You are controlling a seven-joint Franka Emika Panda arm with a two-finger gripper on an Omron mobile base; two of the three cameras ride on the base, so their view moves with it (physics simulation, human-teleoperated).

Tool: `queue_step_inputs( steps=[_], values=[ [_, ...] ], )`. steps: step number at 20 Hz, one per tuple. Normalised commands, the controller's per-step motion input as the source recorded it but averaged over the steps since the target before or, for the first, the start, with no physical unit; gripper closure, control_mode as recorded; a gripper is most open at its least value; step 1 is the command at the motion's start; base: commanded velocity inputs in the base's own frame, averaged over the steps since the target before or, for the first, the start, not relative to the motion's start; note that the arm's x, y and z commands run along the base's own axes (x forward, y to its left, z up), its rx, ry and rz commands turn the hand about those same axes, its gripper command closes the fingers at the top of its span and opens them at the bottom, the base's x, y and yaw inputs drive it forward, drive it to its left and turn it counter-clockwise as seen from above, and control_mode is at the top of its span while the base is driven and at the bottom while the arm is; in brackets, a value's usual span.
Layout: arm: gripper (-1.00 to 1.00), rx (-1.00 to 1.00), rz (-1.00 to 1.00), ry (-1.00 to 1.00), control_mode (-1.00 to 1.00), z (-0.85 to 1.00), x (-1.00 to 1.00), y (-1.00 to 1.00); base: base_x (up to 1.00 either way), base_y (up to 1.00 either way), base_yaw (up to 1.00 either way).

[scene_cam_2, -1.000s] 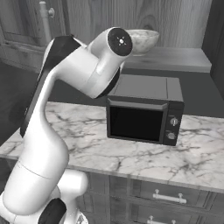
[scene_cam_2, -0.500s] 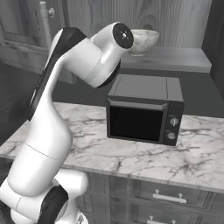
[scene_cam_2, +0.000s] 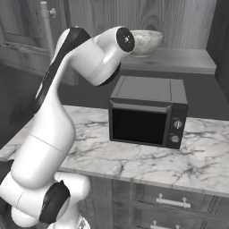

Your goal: Move the bowls from the cabinet to the plates on the dining table.

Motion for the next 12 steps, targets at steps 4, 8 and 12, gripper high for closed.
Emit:
queue_step_inputs(
  steps=[4, 8, 12],
  values=[
    [-1.0, 0.12, 0.0, 0.01, -1.0, 0.0, 0.28, 0.1, 0.0, 0.0, 0.0],
    [-1.0, 0.12, 0.0, 0.02, -1.0, -0.09, 0.11, 0.34, 0.0, 0.0, 0.0],
    [-1.0, 0.12, 0.0, 0.03, -1.0, -0.14, 0.03, 0.44, 0.0, 0.0, 0.0]
  ],
)
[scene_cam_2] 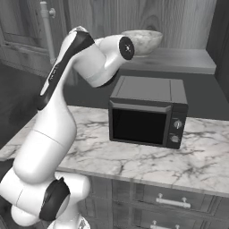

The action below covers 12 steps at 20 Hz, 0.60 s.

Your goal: Move the bowls from the cabinet to the plates on the dining table.

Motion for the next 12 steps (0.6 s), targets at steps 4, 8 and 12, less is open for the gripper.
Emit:
queue_step_inputs(
  steps=[4, 8, 12],
  values=[
    [-1.0, 0.14, 0.0, 0.01, -1.0, -0.09, 0.0, 0.46, 0.0, 0.0, 0.0],
    [-1.0, 0.12, 0.02, 0.0, -1.0, -0.1, -0.01, 0.51, 0.0, 0.0, 0.0],
    [-1.0, 0.02, 0.06, 0.0, -1.0, -0.32, -0.05, 0.72, 0.0, 0.0, 0.0]
  ],
)
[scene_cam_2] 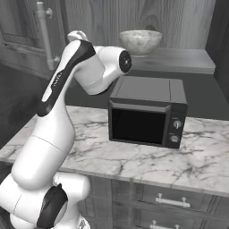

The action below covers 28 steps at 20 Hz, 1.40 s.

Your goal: Move the bowls from the cabinet to the plates on the dining table.

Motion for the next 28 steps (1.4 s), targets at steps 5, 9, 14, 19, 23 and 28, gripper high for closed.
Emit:
queue_step_inputs(
  steps=[5, 9, 14, 19, 23, 28],
  values=[
    [-1.0, -0.16, 0.16, 0.0, -1.0, -0.25, -0.22, 0.97, 0.0, 0.0, 0.0],
    [-1.0, -0.24, 0.21, 0.0, -1.0, -0.24, -0.29, 1.0, 0.0, 0.0, 0.0],
    [-1.0, -0.37, 0.24, 0.0, -1.0, -0.31, -0.36, 1.0, 0.0, 0.0, 0.0],
    [-1.0, -0.42, 0.25, 0.0, -1.0, -0.3, -0.35, 1.0, 0.0, 0.0, 0.0],
    [-1.0, -0.39, 0.23, 0.0, -1.0, -0.18, -0.28, 1.0, 0.0, 0.0, 0.0],
    [-1.0, -0.38, 0.21, 0.0, -1.0, -0.13, -0.19, 1.0, 0.0, 0.0, 0.0]
  ],
)
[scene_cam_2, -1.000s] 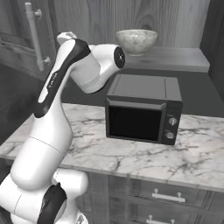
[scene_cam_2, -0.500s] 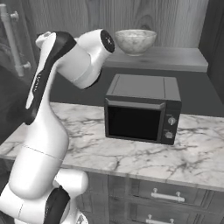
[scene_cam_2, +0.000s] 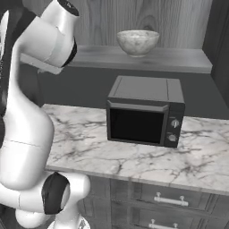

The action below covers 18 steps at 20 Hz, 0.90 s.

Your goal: Move the bowls from the cabinet to the plates on the dining table.

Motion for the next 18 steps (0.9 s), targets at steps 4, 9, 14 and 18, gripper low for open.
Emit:
queue_step_inputs(
  steps=[4, 9, 14, 18],
  values=[
    [-1.0, -0.35, 0.19, 0.0, -1.0, -0.18, -0.1, 1.0, 0.0, 0.0, 0.0],
    [-1.0, -0.26, 0.16, 0.0, -1.0, -0.15, -0.02, 0.99, 0.0, 0.0, 0.0],
    [-1.0, -0.18, 0.09, -0.02, -1.0, -0.05, 0.0, 0.79, 0.0, 0.0, 0.0],
    [-1.0, -0.1, 0.07, -0.04, -1.0, 0.0, 0.0, 0.48, 0.0, 0.0, 0.0]
  ],
)
